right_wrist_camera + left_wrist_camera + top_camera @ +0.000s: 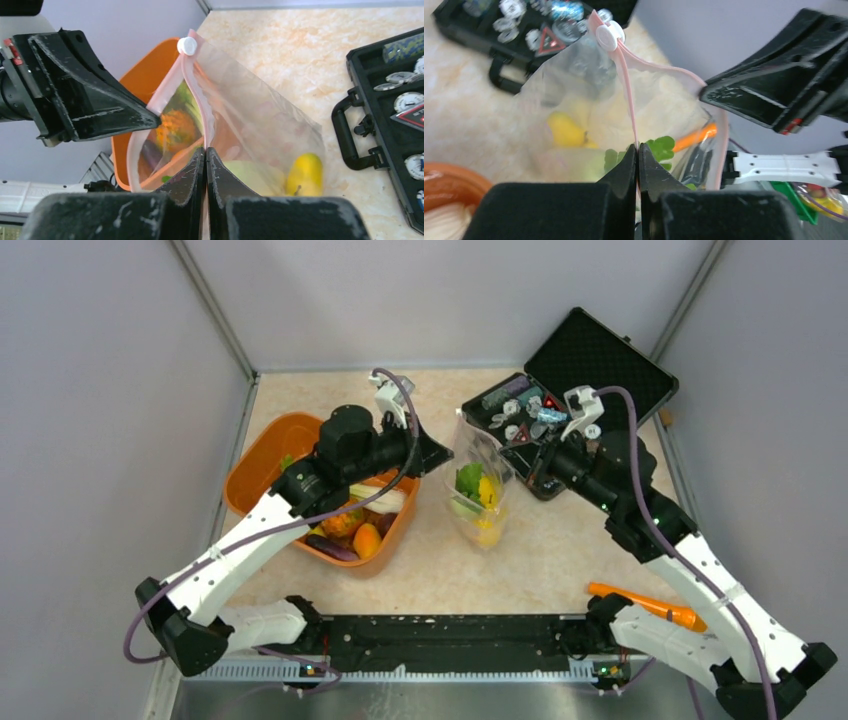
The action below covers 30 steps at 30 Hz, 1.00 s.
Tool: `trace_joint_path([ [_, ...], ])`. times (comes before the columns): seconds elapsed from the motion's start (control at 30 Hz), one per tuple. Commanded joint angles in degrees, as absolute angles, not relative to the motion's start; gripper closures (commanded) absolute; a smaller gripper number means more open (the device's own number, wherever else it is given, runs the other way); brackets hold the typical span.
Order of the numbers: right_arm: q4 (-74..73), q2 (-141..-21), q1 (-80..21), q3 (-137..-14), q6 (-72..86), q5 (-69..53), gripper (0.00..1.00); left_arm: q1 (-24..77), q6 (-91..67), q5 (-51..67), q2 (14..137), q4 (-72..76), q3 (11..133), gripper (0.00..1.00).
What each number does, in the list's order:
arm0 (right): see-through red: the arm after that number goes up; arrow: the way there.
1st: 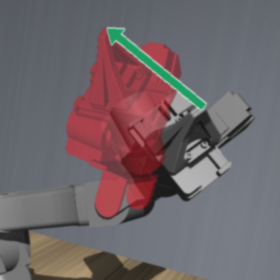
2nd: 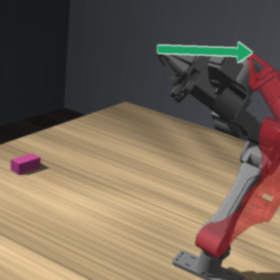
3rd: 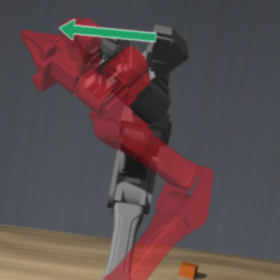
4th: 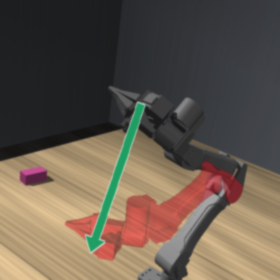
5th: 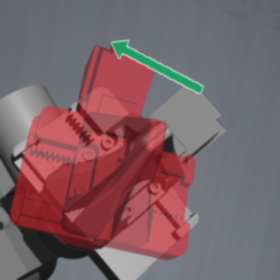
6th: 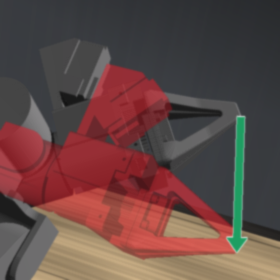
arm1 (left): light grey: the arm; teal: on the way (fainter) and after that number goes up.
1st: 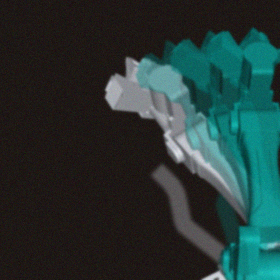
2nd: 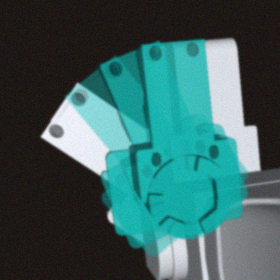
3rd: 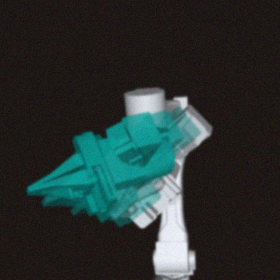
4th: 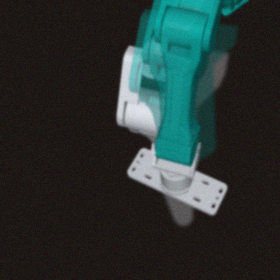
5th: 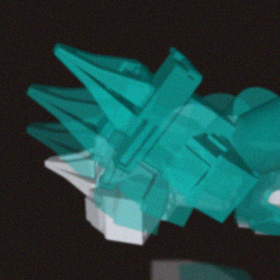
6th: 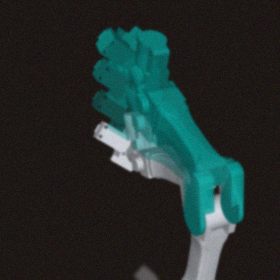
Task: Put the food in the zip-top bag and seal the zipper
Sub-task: Adjust the zipper food storage bag at the center of the board.
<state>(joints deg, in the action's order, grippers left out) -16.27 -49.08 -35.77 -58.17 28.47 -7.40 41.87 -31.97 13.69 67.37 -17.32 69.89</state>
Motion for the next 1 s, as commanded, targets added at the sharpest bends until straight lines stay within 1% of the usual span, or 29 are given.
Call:
trace_joint_path([
  [0.0, -16.4, -43.3, -35.86, -61.62, 27.3, -2.76, 1.0, 42.01, -33.48, 20.13, 66.1, -6.87, 69.28, 1.0],
  [0.13, -20.26, -39.28, -35.91, -63.55, 26.35, 1.99, 1.0, 42.1, -35.01, 24.35, 68.14, -5.77, 68.85, 1.0],
  [0.2, -21.68, -38.67, -35.86, -64.62, 26.15, 2.34, 1.0, 42.1, -36.29, 24.96, 68.96, -4.18, 67.65, 1.0],
  [0.37, -21.25, -39.87, -35.86, -63.89, 27.89, -1.51, 1.0, 42.1, -36.44, 24.94, 69.65, -4.31, 66.2, 1.0],
  [0.47, -21.51, -43.08, -35.86, -62.13, 29.37, -3.5, 1.0, 42.11, -35.66, 22.12, 68.82, -6.96, 65.46, 0.99],
  [0.5, -21.85, -44.78, -35.86, -61.48, 30.17, -3.48, 1.0, 42.12, -34.84, 20.02, 68.32, -8.24, 65.14, 0.96],
  [0.53, -21.85, -45.86, -35.86, -60.49, 30.97, -3.43, 1.0, 42.11, -34.3, 18.42, 67.97, -9.47, 64.72, 0.88],
  [0.57, -21.29, -46.69, -35.89, -59.32, 31.7, -3.57, 1.0, 42.1, -33.86, 16.86, 67.56, -10.68, 64.24, 0.74],
  [0.63, -20.0, -48.06, -35.86, -57.17, 32.36, -4.3, 1.0, 42.03, -32.84, 14.16, 67.05, -13.55, 63.27, 0.62],
  [0.67, -19.62, -48.76, -35.86, -56.42, 32.44, -4.57, 1.0, 42.01, -32.79, 12.98, 66.6, -14.73, 62.52, 0.52],
  [0.7, -19.62, -49.37, -35.86, -56.08, 32.45, -4.65, 1.0, 42.01, -32.78, 11.77, 66.33, -16.27, 61.98, 0.48],
  [0.77, -19.44, -50.39, -35.86, -55.7, 32.38, -5.03, 1.0, 41.97, -32.46, 10.08, 64.39, -18.46, 61.04, 0.47],
  [0.8, -19.22, -50.73, -35.86, -55.64, 32.22, -5.35, 1.0, 41.93, -32.39, 9.1, 63.18, -18.83, 60.51, 0.44],
  [0.9, -17.69, -50.99, -35.86, -55.17, 32.39, -6.63, 1.0, 41.97, -31.21, 4.36, 58.35, -18.89, 59.05, 0.22],
  [0.97, -16.45, -50.84, -35.86, -54.83, 32.69, -8.2, 1.0, 41.88, -30.07, -1.95, 55.09, -18.82, 57.97, 0.06],
])
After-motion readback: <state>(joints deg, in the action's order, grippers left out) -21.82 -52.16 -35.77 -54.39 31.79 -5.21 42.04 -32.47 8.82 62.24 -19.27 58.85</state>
